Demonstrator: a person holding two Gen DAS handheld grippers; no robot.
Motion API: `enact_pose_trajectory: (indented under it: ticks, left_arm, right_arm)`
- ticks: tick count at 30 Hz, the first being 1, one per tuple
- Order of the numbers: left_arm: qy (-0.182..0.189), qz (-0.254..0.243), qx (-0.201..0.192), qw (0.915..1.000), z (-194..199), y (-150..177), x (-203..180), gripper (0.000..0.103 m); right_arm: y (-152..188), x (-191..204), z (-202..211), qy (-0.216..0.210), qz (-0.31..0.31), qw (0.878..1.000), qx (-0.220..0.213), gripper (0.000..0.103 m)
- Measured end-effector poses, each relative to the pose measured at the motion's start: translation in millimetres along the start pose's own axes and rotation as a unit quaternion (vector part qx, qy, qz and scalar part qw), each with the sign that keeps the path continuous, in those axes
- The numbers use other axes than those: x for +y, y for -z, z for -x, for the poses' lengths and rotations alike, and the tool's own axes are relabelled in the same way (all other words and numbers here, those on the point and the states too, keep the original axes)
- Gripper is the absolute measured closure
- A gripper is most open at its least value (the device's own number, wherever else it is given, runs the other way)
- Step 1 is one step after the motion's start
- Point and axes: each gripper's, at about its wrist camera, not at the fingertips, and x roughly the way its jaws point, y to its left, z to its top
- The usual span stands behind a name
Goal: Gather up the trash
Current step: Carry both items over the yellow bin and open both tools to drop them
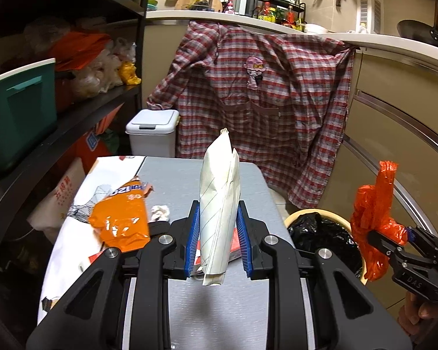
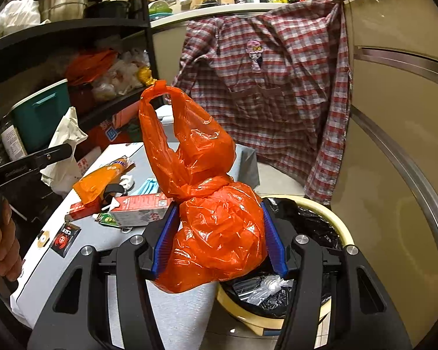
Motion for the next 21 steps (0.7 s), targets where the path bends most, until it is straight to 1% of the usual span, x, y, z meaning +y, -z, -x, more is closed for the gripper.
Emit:
enact_pose_trajectory:
  ticks: [10, 17, 21]
  left_arm:
    - [0.023, -0.007, 0.007, 0.9997, -12, -3, -30, 0.078]
    - [0.052, -0.01, 0.009, 0.9986, -22, -4, -59, 0.078]
    - [0.076, -0.026, 0.011, 0.9967, -30, -1, -81, 0.078]
  right_arm:
    - [-1, -23, 1, 0.027, -0.01, 1.0, -0.002, 0.048]
    - [-2, -40, 0, 0.04, -0.024, 0.999, 0.0, 0.048]
    - [-2, -49, -2, 0.052, -0.026, 0.998, -0.001, 0.048]
